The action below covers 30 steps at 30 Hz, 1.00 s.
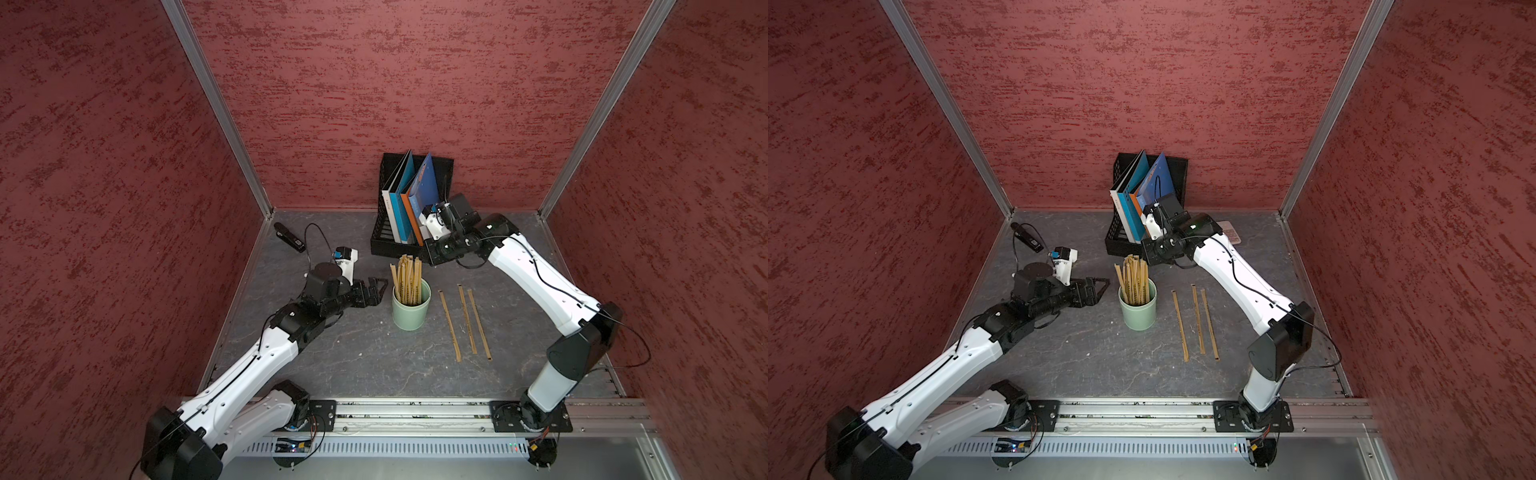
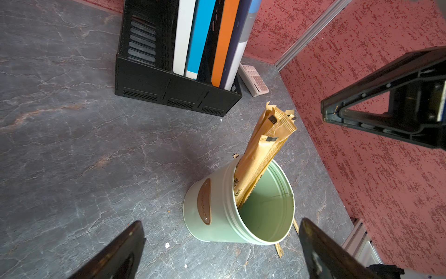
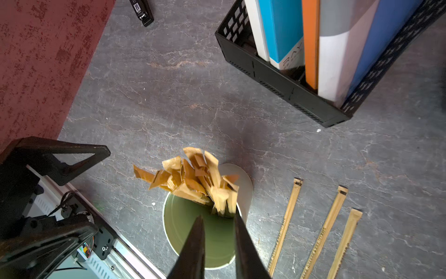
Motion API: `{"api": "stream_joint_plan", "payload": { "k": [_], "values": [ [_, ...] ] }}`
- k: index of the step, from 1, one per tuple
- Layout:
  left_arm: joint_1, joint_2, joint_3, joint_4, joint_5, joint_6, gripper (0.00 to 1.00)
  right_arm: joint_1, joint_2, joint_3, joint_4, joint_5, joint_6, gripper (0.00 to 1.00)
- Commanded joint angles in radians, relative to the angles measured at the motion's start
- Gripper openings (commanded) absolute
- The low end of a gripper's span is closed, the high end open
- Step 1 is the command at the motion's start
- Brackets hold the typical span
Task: Take the straws out of the storage container
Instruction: Place the straw into the container.
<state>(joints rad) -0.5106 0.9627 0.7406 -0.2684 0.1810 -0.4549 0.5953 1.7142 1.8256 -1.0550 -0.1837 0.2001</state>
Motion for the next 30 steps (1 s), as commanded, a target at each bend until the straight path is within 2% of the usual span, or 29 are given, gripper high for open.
{"api": "stream_joint_plan", "payload": {
  "k": [1, 8, 13, 30],
  "values": [
    [0.004, 0.005, 0.015, 0.0, -0.006, 0.013, 1.0, 0.006, -0.026, -0.009, 0.037, -0.003, 0.004, 0.25],
    [0.004, 0.003, 0.011, 0.005, -0.002, 0.01, 1.0, 0.017, -0.082, -0.073, 0.04, -0.007, 0.031, 0.26],
    [0.004, 0.003, 0.011, 0.005, 0.002, 0.009, 1.0, 0.021, -0.101, -0.169, 0.078, 0.033, 0.045, 0.22],
    [0.003, -0.001, 0.008, -0.012, -0.009, 0.018, 1.0, 0.021, -0.001, -0.204, 0.121, 0.023, 0.032, 0.2]
  ]
}}
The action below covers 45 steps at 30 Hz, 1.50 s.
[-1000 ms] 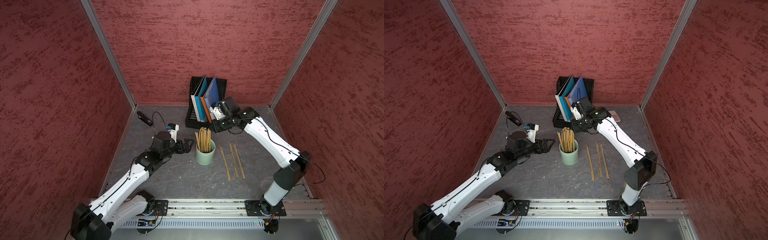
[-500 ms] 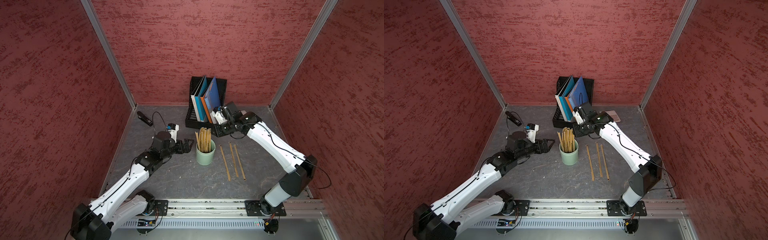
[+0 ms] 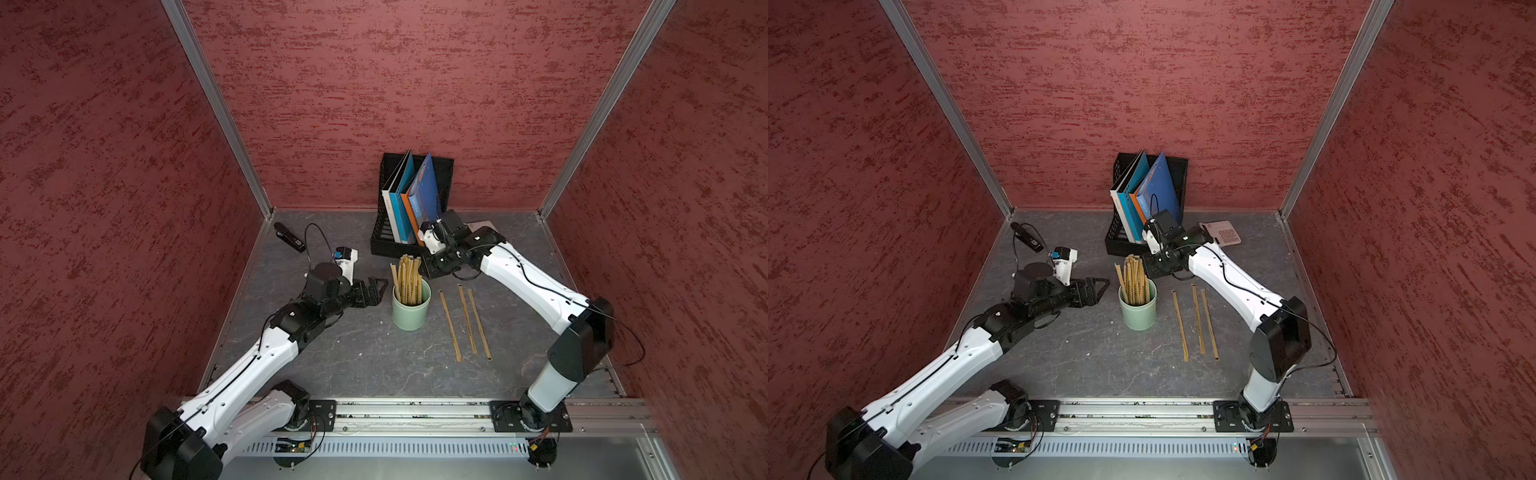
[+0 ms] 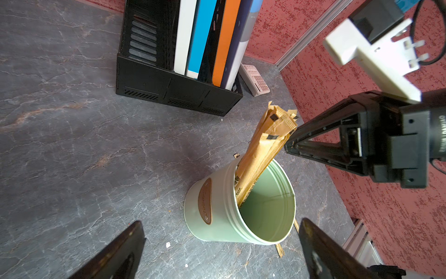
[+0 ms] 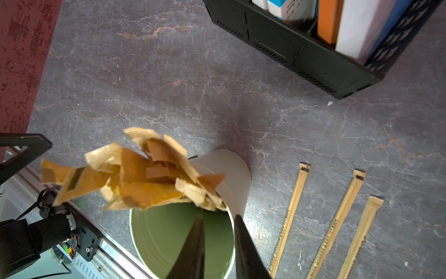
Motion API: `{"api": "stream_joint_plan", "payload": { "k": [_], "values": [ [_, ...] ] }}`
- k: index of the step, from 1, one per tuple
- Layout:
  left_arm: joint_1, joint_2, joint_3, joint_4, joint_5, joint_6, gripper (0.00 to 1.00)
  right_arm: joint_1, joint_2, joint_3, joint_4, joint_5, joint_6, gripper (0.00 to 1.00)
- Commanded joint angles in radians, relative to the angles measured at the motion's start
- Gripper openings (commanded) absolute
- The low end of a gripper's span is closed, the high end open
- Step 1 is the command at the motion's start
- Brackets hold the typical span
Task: Take the straws out of the storage container
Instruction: Place the straw into the container, then pick up the straw from the container.
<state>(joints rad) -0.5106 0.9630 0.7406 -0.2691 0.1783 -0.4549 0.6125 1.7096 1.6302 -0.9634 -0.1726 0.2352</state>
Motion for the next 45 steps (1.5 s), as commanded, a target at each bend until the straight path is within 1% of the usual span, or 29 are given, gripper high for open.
{"api": "stream_joint_plan", "payload": {
  "k": [1, 18, 28, 29, 33, 35, 45],
  "values": [
    [0.003, -0.003, 0.011, -0.012, -0.007, 0.019, 1.0, 0.004, 0.006, -0.012, 0.032, 0.013, -0.002, 0.2],
    [0.003, -0.005, 0.016, -0.024, -0.011, 0.027, 1.0, 0.004, 0.061, -0.023, 0.05, -0.006, -0.002, 0.2],
    [0.004, 0.007, 0.02, -0.019, -0.01, 0.025, 1.0, 0.003, 0.06, -0.02, 0.062, -0.027, -0.002, 0.21],
    [0.004, 0.007, 0.02, -0.019, -0.009, 0.025, 1.0, 0.003, 0.059, -0.019, 0.064, -0.031, -0.002, 0.2],
    [0.004, 0.003, 0.017, -0.018, -0.011, 0.025, 1.0, 0.003, 0.05, -0.016, 0.064, -0.029, 0.0, 0.1],
    [0.004, 0.001, 0.016, -0.017, -0.013, 0.025, 1.0, 0.003, 0.037, -0.013, 0.057, -0.027, 0.004, 0.08],
    [0.004, 0.016, 0.019, 0.017, 0.009, 0.01, 1.0, 0.003, -0.104, -0.003, -0.008, 0.016, 0.018, 0.06]
  ]
}}
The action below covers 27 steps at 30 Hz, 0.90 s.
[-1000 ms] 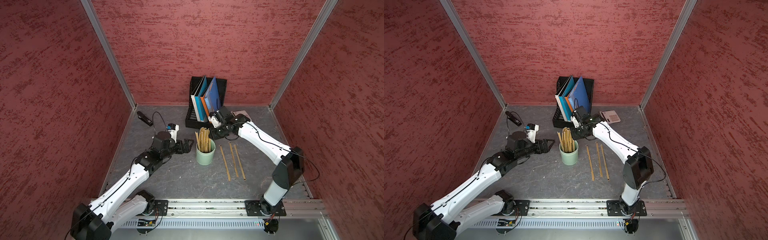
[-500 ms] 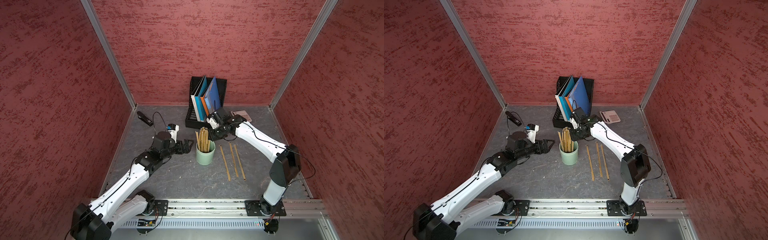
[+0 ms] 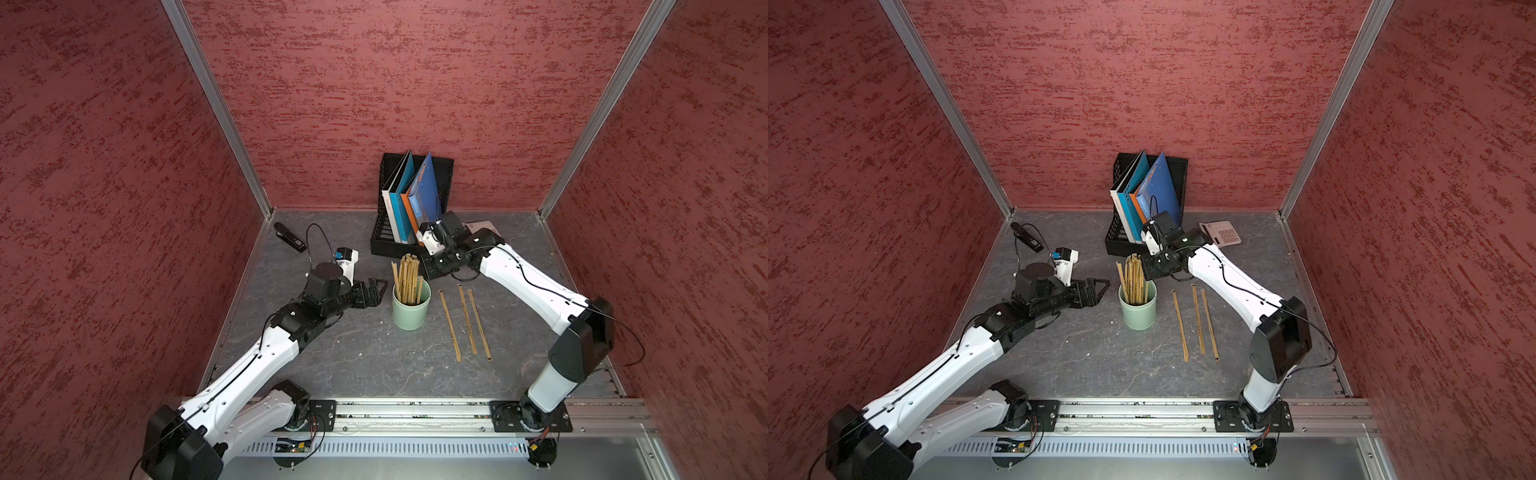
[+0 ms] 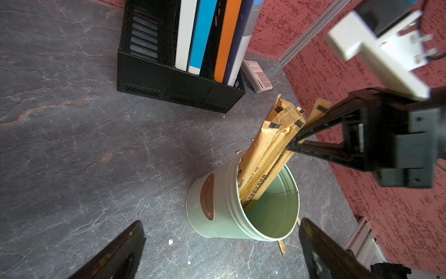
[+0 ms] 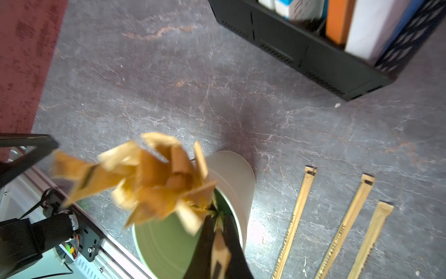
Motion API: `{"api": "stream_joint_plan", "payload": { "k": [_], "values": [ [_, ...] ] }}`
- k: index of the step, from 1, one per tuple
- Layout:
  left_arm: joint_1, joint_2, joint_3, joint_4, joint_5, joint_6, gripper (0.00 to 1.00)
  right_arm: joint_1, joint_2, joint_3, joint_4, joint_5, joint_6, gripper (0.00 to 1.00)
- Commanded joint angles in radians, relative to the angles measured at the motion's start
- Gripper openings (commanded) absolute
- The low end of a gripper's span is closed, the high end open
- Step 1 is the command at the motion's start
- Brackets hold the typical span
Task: Take the straws out of the storage container
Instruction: Pick up the straw from the container.
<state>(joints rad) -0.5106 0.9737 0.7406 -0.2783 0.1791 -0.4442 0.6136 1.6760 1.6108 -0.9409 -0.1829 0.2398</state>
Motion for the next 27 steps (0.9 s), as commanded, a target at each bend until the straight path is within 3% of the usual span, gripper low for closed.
{"api": "stream_joint_plan", "payload": {
  "k": [1, 9, 19, 22, 27],
  "values": [
    [0.004, 0.005, 0.018, 0.028, 0.009, -0.003, 1.0, 0.002, -0.083, 0.02, -0.037, 0.029, 0.014, 0.06],
    [0.003, -0.011, 0.016, 0.034, 0.01, -0.008, 1.0, 0.002, -0.184, 0.124, -0.153, 0.12, 0.009, 0.06],
    [0.004, -0.022, 0.014, 0.04, 0.013, -0.014, 1.0, 0.002, -0.308, 0.38, -0.321, 0.253, -0.006, 0.07],
    [0.003, -0.027, 0.013, 0.039, 0.013, -0.014, 1.0, 0.003, -0.287, 0.49, -0.407, 0.291, -0.033, 0.08],
    [0.003, -0.039, 0.009, 0.038, 0.012, -0.017, 1.0, 0.002, -0.133, 0.653, -0.619, 0.354, -0.048, 0.05]
  ]
}}
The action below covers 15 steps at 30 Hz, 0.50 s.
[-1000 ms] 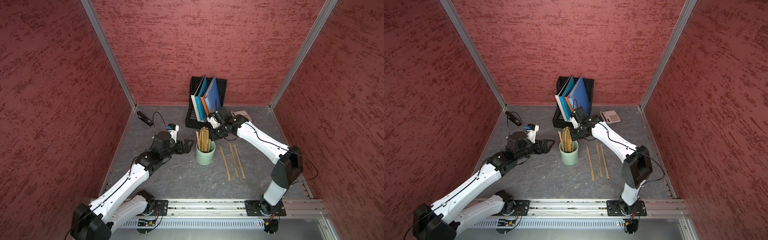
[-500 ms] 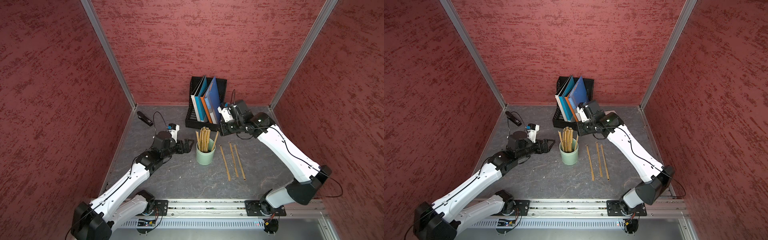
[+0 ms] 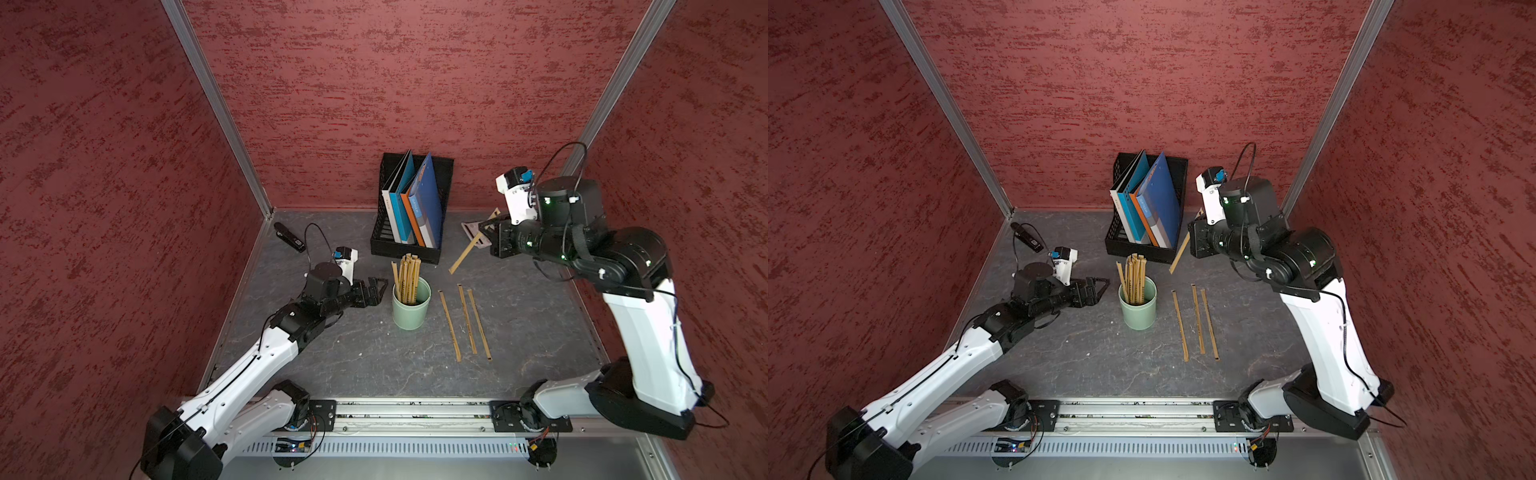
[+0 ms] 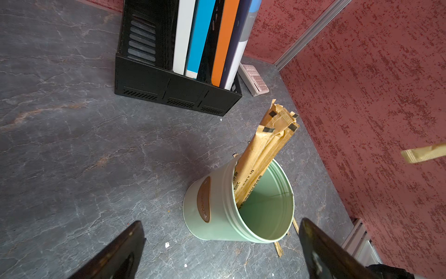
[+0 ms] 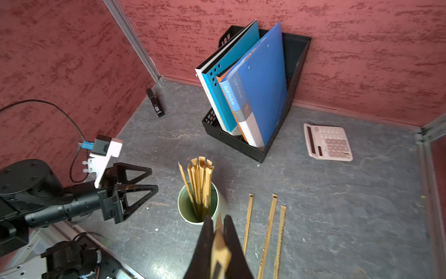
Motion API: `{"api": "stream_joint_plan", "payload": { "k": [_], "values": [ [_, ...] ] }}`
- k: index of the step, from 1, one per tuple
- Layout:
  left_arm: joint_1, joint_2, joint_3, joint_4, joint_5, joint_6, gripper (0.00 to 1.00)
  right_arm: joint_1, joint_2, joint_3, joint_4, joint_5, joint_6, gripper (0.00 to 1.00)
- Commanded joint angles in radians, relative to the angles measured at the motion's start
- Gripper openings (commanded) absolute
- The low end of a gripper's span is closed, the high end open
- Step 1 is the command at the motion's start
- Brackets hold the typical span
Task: Take the straws out of the storage container
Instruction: Pick up the straw from the container, then place the straw at the center of the board.
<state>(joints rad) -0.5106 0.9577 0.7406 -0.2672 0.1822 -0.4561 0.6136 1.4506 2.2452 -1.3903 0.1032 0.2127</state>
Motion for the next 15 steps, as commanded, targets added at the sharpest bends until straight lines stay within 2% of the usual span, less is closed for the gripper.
{"api": "stream_joint_plan", "payload": {
  "k": [1, 8, 15],
  "values": [
    [0.003, -0.026, 0.006, 0.026, 0.01, -0.008, 1.0, 0.001, 0.117, 0.012, -0.192, 0.066, -0.021, 0.05],
    [0.003, -0.055, -0.015, 0.003, -0.003, 0.0, 1.0, -0.013, 0.239, -0.173, -0.201, 0.015, -0.035, 0.02],
    [0.006, -0.053, -0.017, -0.001, -0.01, 0.008, 1.0, -0.095, 0.312, -0.378, -0.103, -0.079, -0.07, 0.01]
  ]
}}
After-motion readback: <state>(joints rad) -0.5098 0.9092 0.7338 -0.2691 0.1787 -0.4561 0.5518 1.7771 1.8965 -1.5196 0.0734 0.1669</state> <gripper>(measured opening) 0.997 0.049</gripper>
